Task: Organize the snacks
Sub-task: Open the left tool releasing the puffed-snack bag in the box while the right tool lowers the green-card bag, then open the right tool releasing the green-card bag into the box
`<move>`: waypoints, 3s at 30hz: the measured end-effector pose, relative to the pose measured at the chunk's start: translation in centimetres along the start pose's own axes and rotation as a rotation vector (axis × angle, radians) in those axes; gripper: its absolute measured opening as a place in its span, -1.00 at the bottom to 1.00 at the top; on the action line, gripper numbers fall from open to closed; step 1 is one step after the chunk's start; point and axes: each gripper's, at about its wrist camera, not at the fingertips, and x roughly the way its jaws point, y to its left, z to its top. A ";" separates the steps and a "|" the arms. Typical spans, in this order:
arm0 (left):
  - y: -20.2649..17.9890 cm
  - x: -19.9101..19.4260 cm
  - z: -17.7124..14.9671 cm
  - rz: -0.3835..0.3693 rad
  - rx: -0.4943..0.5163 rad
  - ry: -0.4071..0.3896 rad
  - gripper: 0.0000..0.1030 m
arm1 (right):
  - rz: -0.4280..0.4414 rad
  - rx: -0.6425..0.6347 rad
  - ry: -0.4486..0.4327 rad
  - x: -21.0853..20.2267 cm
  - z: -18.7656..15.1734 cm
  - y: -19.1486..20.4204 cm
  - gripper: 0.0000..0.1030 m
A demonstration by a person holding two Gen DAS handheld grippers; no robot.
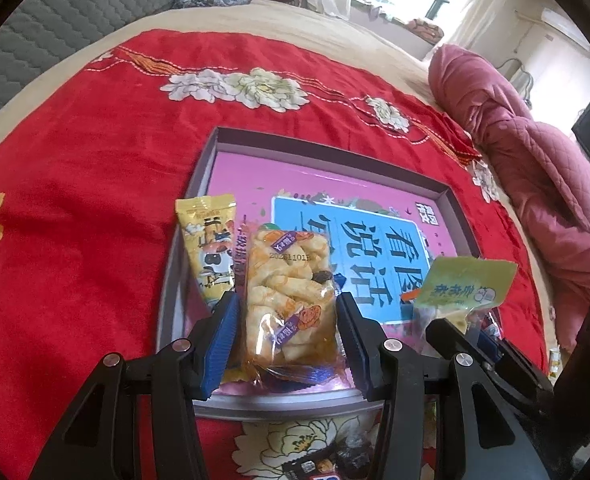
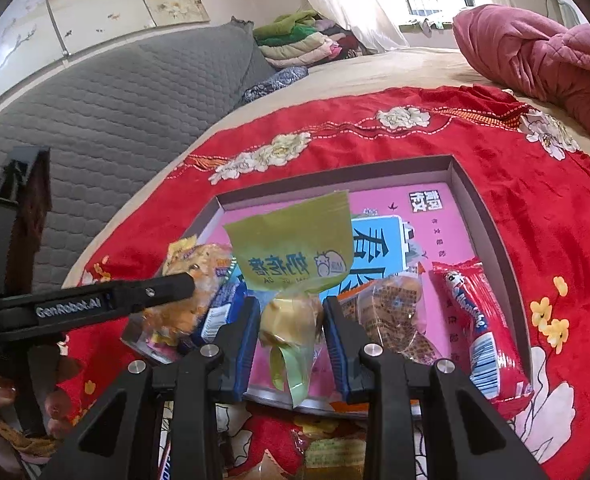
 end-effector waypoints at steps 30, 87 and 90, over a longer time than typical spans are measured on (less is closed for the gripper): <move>0.3 -0.4 0.0 -0.015 -0.010 0.004 0.00 | -0.074 -0.068 0.057 1.0 -0.8 0.2 -0.36; 0.5 -2.4 -0.4 -0.019 -0.001 0.013 0.01 | -0.013 -0.017 -0.052 -2.9 -0.1 -0.1 -0.12; 0.4 -2.7 -0.4 -0.016 0.001 0.005 0.01 | -0.015 -0.003 -0.069 -3.5 0.1 -0.6 -0.09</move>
